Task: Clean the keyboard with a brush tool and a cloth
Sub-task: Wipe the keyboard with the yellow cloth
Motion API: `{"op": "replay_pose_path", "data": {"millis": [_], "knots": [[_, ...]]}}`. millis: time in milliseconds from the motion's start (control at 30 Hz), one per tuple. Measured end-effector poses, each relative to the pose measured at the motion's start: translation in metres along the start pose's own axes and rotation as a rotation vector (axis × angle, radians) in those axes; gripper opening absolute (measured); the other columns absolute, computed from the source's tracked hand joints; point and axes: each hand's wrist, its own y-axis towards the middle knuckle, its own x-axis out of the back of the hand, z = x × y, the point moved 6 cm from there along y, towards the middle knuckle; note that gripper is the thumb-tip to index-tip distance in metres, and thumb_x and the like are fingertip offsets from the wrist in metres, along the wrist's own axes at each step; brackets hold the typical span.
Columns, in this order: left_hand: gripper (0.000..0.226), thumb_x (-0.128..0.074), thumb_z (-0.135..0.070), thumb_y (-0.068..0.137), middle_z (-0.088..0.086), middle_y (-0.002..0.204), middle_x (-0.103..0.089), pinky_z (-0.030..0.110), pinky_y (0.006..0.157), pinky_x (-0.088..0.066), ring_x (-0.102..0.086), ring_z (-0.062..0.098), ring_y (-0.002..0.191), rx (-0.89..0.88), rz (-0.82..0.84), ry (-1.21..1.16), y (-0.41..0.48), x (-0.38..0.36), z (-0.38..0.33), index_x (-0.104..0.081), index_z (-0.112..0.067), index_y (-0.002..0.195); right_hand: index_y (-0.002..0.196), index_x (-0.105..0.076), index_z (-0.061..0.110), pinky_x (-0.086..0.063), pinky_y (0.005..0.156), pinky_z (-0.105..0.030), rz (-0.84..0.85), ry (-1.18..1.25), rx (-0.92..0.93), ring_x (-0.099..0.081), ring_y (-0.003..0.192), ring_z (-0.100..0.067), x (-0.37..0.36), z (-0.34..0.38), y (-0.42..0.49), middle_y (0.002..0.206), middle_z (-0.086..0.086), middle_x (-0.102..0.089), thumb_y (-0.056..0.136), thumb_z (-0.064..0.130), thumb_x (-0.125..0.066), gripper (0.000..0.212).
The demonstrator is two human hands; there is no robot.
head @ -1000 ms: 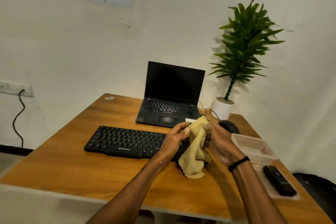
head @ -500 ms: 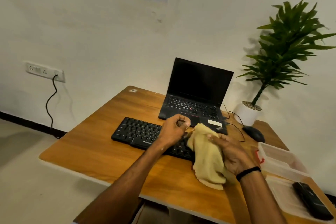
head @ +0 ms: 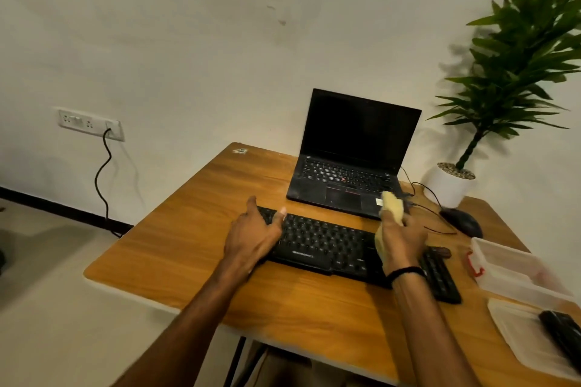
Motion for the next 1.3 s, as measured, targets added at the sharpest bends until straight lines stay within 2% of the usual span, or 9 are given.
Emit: {"op": "replay_pose_path", "data": {"millis": [100, 167, 300, 600, 733, 900, 1100, 1167, 1300], "knots": [[0.098, -0.057, -0.071, 0.09, 0.017, 0.154, -0.047, 0.045, 0.106, -0.048, -0.057, 0.032, 0.129, -0.024, 0.131, -0.138, 0.004, 0.001, -0.004, -0.014, -0.021, 0.163, 0.093, -0.067, 0.018, -0.05, 0.065, -0.032, 0.103, -0.142, 0.011, -0.059, 0.077, -0.016, -0.026, -0.02, -0.006, 0.096, -0.005, -0.069, 0.088, 0.026, -0.069, 0.009], [0.124, -0.069, -0.085, 0.067, 0.014, 0.163, -0.035, 0.054, 0.114, -0.043, -0.046, 0.034, 0.141, -0.067, 0.248, -0.204, 0.011, 0.003, 0.003, -0.012, -0.03, 0.163, 0.091, -0.068, 0.019, -0.054, 0.075, -0.039, 0.105, -0.242, 0.07, -0.062, 0.082, -0.02, -0.033, -0.023, -0.008, 0.093, -0.004, -0.07, 0.087, 0.03, -0.069, 0.011], [0.156, -0.085, -0.086, 0.038, 0.008, 0.165, -0.026, 0.059, 0.12, -0.032, -0.031, 0.031, 0.147, -0.136, 0.463, -0.088, 0.012, -0.001, 0.026, 0.004, -0.046, 0.159, 0.081, -0.061, 0.022, -0.048, 0.071, -0.034, 0.125, -0.291, 0.122, -0.057, 0.076, -0.019, -0.048, -0.015, -0.011, 0.078, 0.0, -0.061, 0.088, 0.026, -0.067, 0.01], [0.168, -0.083, -0.088, 0.038, 0.004, 0.168, -0.02, 0.053, 0.123, -0.023, -0.024, 0.028, 0.15, -0.251, 0.417, 0.132, 0.021, -0.01, 0.027, 0.029, -0.042, 0.155, 0.089, -0.077, 0.013, -0.051, 0.069, -0.033, 0.541, -0.511, 0.435, -0.064, 0.077, -0.019, -0.158, -0.006, -0.062, 0.08, -0.004, -0.073, 0.091, 0.034, -0.066, 0.024], [0.169, -0.092, -0.072, 0.048, 0.008, 0.17, -0.016, 0.052, 0.126, -0.019, -0.018, 0.03, 0.154, -0.25, 0.415, 0.105, 0.02, -0.009, 0.024, 0.031, -0.032, 0.156, 0.087, -0.076, 0.009, -0.035, 0.068, -0.028, 0.716, -0.645, 0.643, -0.056, 0.09, -0.026, -0.193, -0.006, -0.089, 0.083, -0.009, -0.06, 0.092, 0.018, -0.065, 0.015], [0.172, -0.093, -0.075, 0.04, 0.006, 0.169, -0.021, 0.048, 0.125, -0.023, -0.022, 0.028, 0.153, -0.237, 0.389, 0.052, 0.023, -0.006, 0.027, 0.026, -0.034, 0.158, 0.111, -0.074, 0.011, -0.043, 0.076, -0.03, 0.701, -0.836, 0.785, -0.054, 0.101, -0.03, -0.192, -0.002, -0.085, 0.097, -0.012, -0.055, 0.09, 0.005, -0.064, 0.024], [0.169, -0.089, -0.081, 0.035, -0.008, 0.166, -0.028, 0.055, 0.125, -0.021, -0.026, 0.019, 0.15, -0.274, 0.385, 0.014, 0.024, -0.004, 0.028, 0.014, -0.036, 0.16, 0.115, -0.069, 0.008, -0.045, 0.099, -0.035, 0.519, -1.118, 0.67, -0.046, 0.119, -0.027, -0.125, -0.007, -0.038, 0.124, -0.011, -0.052, 0.095, 0.01, -0.061, 0.021], [0.168, -0.087, -0.085, 0.033, -0.008, 0.166, -0.028, 0.055, 0.125, -0.022, -0.028, 0.02, 0.149, -0.273, 0.388, 0.033, 0.025, -0.005, 0.028, 0.011, -0.036, 0.16, 0.114, -0.071, 0.011, -0.045, 0.091, -0.029, 0.471, -1.143, 0.595, -0.052, 0.109, -0.023, -0.09, -0.01, -0.017, 0.114, -0.009, -0.058, 0.093, 0.014, -0.064, 0.023], [0.168, -0.076, -0.093, 0.03, 0.001, 0.167, -0.026, 0.054, 0.125, -0.017, -0.028, 0.027, 0.15, -0.281, 0.432, 0.14, 0.022, -0.008, 0.022, 0.009, -0.031, 0.162, 0.093, -0.077, 0.012, -0.031, 0.048, -0.014, 0.397, -0.993, 0.473, -0.05, 0.061, -0.006, -0.057, -0.008, -0.008, 0.071, 0.002, -0.059, 0.089, 0.013, -0.067, 0.011]]}}
